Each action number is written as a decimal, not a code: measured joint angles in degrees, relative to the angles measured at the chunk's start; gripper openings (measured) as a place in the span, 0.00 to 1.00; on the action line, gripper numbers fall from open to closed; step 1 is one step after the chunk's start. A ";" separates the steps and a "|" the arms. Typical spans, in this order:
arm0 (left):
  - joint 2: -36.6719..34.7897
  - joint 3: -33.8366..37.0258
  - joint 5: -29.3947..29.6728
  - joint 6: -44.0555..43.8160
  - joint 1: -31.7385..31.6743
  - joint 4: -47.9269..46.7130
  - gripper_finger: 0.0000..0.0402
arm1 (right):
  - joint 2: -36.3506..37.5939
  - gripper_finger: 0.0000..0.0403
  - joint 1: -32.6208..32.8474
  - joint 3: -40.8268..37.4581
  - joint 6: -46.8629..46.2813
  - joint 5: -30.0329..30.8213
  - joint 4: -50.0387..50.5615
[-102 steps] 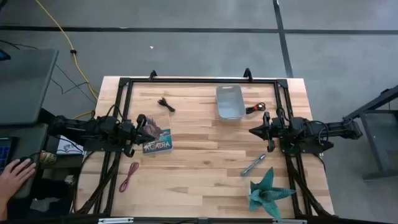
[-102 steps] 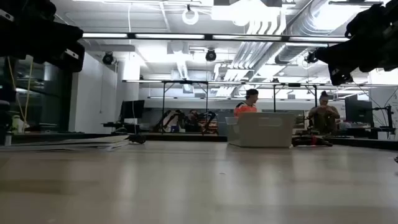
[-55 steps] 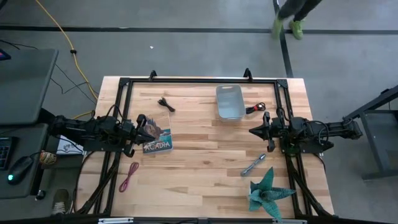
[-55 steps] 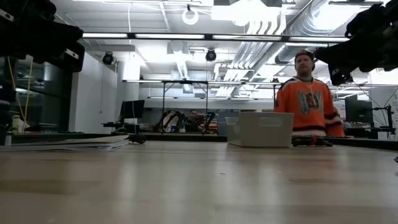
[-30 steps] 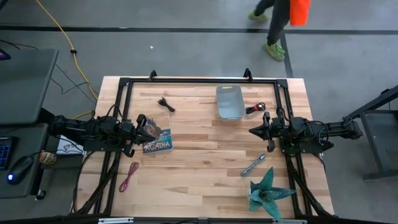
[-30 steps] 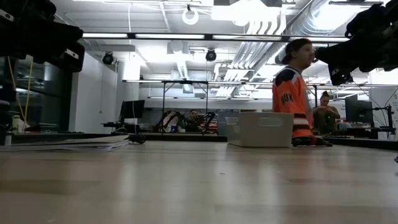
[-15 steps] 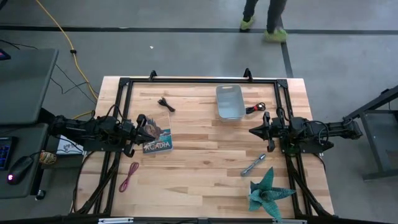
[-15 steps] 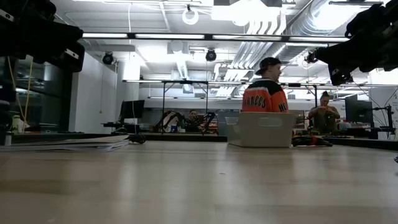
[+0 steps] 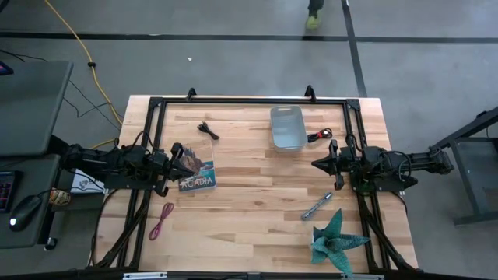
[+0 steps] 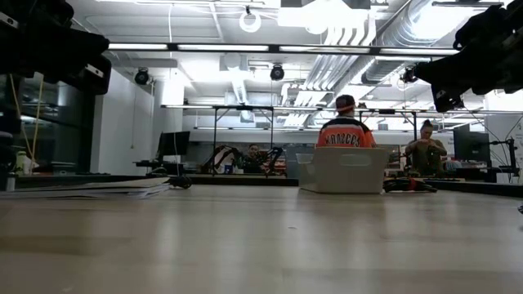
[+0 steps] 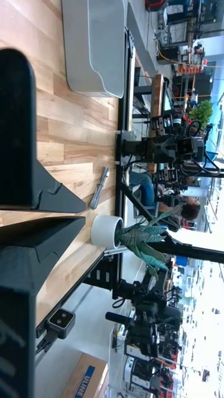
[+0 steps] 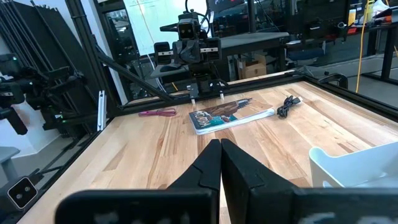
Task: Pick and place USB-C Cables
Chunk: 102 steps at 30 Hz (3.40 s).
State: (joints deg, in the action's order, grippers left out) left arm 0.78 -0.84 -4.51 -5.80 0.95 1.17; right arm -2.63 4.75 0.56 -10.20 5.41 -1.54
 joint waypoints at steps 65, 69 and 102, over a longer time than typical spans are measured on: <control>93.24 -57.57 8.59 36.82 -35.50 -34.49 0.55 | 0.02 0.00 0.01 0.02 0.02 0.00 0.00; 96.53 -57.60 8.46 38.44 -36.28 -36.44 0.55 | 0.01 0.00 0.02 0.01 0.01 0.01 0.00; 102.48 -57.28 12.42 34.91 -37.56 -29.32 0.03 | 0.01 0.00 0.01 0.02 0.01 0.00 0.00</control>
State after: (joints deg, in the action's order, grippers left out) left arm 103.26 -58.12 7.91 29.10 -36.61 -28.15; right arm -2.62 4.76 0.58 -10.18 5.41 -1.54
